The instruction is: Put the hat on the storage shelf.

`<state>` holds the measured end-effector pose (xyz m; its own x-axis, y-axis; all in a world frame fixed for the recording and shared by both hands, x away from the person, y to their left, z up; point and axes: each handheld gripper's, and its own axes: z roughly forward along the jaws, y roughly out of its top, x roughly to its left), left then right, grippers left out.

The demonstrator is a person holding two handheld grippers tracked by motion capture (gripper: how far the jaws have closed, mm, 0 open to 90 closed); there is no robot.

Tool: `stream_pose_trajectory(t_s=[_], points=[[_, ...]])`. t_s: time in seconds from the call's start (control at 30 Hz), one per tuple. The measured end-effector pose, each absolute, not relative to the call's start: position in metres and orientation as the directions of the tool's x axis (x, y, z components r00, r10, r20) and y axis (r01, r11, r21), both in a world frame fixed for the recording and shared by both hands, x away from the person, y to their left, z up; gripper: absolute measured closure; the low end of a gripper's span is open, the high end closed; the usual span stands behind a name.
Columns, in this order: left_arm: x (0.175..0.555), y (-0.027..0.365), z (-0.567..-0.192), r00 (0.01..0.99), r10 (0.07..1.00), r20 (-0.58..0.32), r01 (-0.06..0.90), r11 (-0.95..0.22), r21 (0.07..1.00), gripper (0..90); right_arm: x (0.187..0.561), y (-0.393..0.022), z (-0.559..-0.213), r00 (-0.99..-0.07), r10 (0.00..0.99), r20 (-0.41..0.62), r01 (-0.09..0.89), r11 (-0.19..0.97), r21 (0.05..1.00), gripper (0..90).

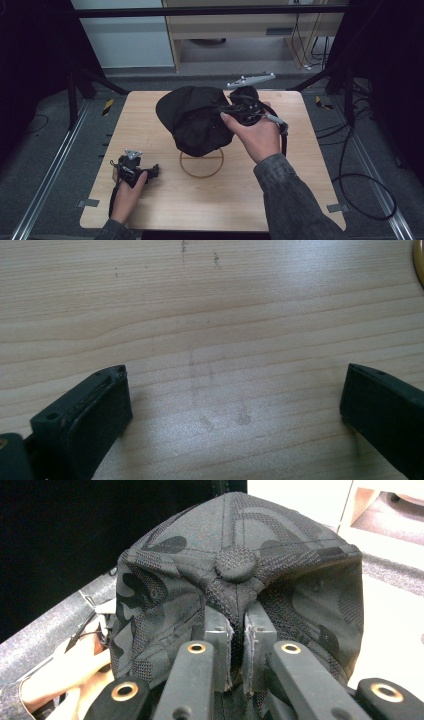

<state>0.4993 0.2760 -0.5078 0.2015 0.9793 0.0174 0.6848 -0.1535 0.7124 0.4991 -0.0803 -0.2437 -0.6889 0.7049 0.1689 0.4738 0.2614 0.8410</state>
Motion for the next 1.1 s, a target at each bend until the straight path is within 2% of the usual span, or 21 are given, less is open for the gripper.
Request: stream_pose_trajectory(t_s=[1.1], points=[[0.499, 0.276, -0.508, 0.203, 0.979, 0.018, 0.686, -0.156, 0.711, 0.0, 0.517, -0.053, -0.268, -0.68, 0.722, 0.124, 0.485, 0.316, 0.815, 82.8]])
